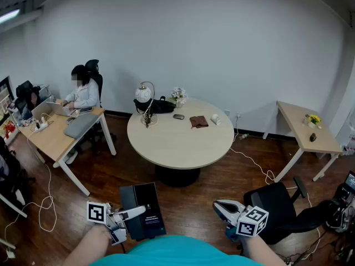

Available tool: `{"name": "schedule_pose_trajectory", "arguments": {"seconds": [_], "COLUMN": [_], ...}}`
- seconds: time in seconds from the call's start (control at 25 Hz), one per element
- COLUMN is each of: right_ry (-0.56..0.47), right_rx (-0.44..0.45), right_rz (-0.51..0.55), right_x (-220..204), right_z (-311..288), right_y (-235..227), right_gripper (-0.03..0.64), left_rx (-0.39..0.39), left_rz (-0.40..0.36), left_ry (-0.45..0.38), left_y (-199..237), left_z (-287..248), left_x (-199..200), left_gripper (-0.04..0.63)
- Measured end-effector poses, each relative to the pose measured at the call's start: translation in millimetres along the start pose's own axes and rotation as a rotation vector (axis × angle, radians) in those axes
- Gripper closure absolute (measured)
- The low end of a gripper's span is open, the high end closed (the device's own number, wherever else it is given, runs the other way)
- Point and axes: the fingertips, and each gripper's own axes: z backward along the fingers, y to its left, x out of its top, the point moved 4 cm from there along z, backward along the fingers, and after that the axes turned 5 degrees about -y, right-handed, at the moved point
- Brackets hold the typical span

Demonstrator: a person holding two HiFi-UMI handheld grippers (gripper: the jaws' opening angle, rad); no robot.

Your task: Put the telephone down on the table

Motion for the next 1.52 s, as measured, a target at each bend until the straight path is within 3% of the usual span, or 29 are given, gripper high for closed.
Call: {"name": "schedule_pose_trajectory", "arguments": {"seconds": [0.6, 0.92, 1.16, 1.52], "right_ry": [0.018, 0.042, 0.055, 0.016], "right_rx": [0.058, 0.090, 0.068, 0.007], "right_rz": [0.003, -0.025, -0.004, -0.022], "right_x": [12.8, 8.0, 19.5, 47.8], "right_z": [66.4, 47.8, -6.5, -137.7], "right_y": [-81.8, -106.7, -114.6, -118.2], "right_gripper": [0.615, 0.615, 0.615, 0.615], "left_rx": [0.023, 0.051, 0.030, -0.029], "left_rz": [0.004, 0.032, 0.044, 0.025], "left_ry": [-0.018, -0.020, -0.015, 0.043], "left_y": [2.5, 19.0, 51.6, 94.9], "left_z": [-113.4, -126.7, -112.1, -71.2], "left_x": [-45.0, -44.3, 8.1, 142.6], "left_gripper": [0.420, 0.420, 0.420, 0.420]}}
